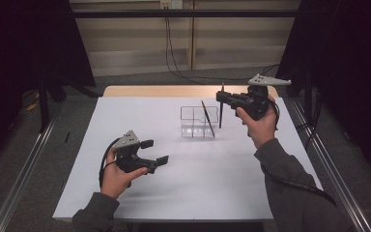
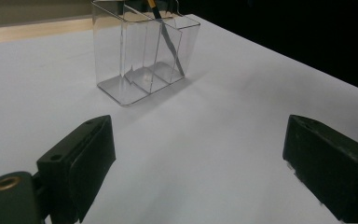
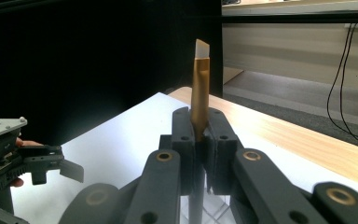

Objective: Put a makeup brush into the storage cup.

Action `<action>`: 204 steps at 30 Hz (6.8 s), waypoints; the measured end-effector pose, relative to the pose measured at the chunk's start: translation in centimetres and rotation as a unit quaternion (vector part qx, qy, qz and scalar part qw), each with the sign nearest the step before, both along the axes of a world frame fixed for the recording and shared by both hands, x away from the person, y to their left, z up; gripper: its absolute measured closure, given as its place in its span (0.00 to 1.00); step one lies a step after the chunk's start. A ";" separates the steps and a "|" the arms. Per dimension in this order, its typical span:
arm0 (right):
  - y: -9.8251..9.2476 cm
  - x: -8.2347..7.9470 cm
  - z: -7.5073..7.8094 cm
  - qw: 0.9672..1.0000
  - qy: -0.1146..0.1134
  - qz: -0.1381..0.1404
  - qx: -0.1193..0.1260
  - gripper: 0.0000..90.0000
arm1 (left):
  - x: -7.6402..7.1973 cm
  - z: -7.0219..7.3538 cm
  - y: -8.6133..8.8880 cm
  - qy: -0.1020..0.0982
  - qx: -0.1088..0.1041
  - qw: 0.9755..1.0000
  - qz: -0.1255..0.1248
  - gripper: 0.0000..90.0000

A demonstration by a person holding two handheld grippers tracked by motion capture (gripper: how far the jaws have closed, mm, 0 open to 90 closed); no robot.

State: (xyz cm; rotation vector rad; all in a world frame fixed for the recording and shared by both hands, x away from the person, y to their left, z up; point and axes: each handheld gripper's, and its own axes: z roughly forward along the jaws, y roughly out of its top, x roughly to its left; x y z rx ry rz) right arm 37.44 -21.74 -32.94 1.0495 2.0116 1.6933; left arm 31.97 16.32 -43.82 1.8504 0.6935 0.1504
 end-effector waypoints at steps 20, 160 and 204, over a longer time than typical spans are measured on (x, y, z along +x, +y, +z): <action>-0.3 1.0 -0.4 1.000 -0.005 -0.016 0.006 0.94 | -0.1 -0.1 0.1 0.005 -0.008 1.000 -0.001 0.09; 1.4 4.6 -6.5 0.999 0.021 -0.026 -0.027 0.93 | -0.3 -0.1 0.8 -0.013 0.011 0.999 -0.035 0.01; 0.0 2.5 -6.8 0.999 -0.015 -0.020 -0.046 0.25 | -0.3 0.1 1.2 -0.019 0.014 0.999 -0.033 0.01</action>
